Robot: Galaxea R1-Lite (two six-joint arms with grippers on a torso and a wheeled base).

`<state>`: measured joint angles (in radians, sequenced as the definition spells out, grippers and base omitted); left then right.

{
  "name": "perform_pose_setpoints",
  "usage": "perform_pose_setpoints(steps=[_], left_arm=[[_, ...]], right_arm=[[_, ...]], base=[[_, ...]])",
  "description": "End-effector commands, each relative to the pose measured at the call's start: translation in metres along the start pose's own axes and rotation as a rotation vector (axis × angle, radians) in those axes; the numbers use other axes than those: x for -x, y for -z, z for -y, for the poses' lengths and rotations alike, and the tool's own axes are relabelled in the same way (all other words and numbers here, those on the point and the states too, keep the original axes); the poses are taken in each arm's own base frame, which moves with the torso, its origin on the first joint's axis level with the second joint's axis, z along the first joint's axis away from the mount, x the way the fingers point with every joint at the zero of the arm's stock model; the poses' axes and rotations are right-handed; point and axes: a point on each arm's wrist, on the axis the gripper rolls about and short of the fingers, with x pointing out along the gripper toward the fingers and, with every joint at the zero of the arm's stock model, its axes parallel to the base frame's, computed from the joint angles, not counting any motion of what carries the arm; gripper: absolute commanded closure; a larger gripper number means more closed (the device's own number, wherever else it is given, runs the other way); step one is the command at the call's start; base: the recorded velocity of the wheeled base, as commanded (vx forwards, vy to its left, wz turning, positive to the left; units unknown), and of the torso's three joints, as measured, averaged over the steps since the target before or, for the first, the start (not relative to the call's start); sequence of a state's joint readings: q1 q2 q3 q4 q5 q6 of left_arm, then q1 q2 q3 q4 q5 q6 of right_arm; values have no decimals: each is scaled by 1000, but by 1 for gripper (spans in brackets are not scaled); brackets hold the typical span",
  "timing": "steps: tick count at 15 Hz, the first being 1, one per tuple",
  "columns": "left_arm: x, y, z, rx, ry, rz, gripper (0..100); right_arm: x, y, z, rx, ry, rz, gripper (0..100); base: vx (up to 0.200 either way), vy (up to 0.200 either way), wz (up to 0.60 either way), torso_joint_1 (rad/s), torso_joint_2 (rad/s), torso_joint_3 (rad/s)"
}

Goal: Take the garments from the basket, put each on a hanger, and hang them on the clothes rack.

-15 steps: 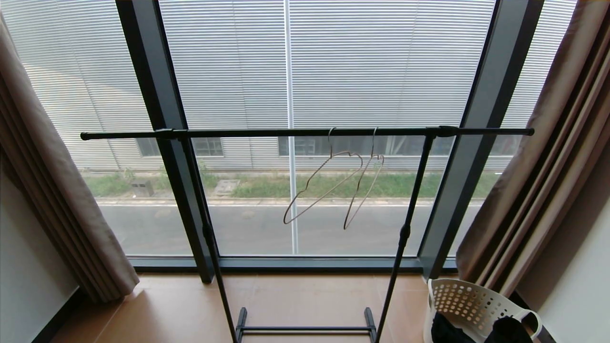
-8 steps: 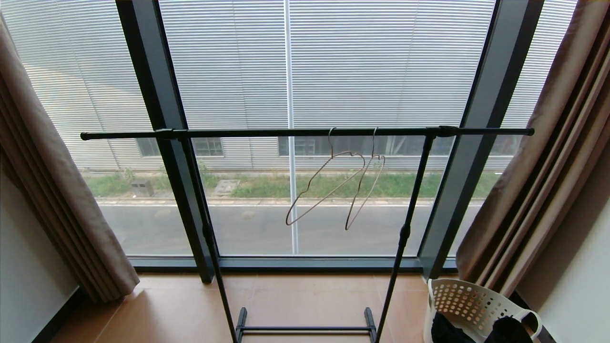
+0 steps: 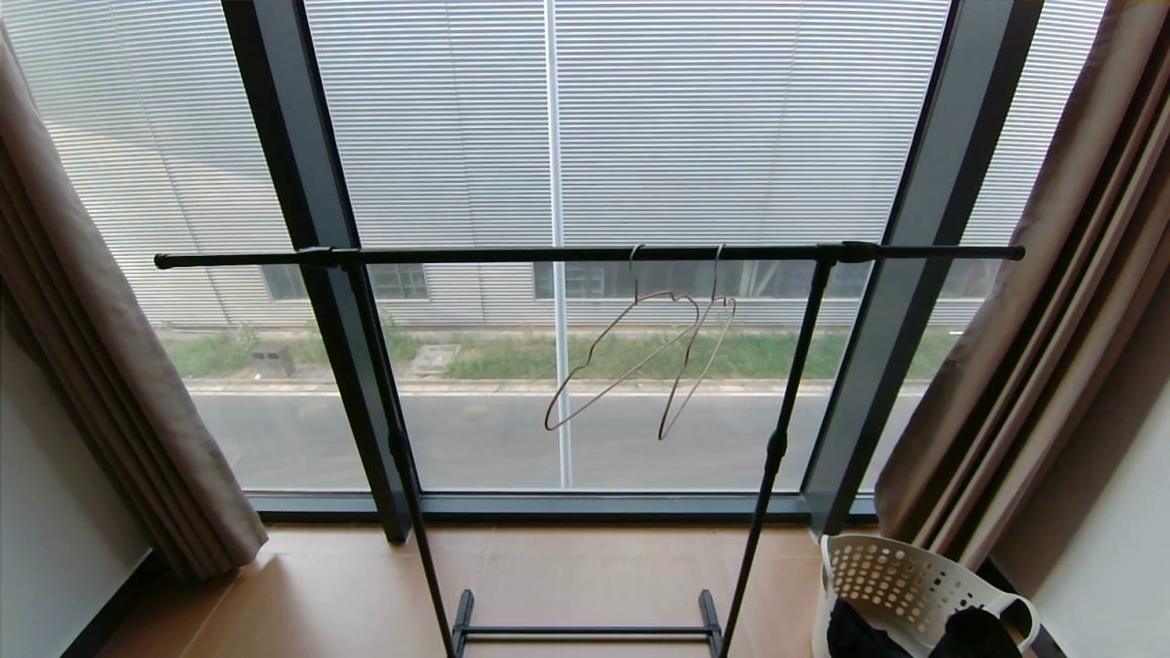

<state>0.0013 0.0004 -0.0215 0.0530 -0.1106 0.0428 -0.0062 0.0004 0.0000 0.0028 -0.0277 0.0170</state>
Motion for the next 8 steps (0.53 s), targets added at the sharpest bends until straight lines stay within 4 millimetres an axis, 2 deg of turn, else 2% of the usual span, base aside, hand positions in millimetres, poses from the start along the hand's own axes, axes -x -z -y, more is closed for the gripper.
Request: perform_pose_setpoints(steps=[1,8], left_arm=[[0,0,0,0,0,-2,0],[0,0,0,0,1,-2,0]], right_arm=[[0,0,0,0,-2,-1,0],[0,0,0,2,0,-1,0]], base=[[0,0,0,0,0,0],[0,0,0,0,0,0]])
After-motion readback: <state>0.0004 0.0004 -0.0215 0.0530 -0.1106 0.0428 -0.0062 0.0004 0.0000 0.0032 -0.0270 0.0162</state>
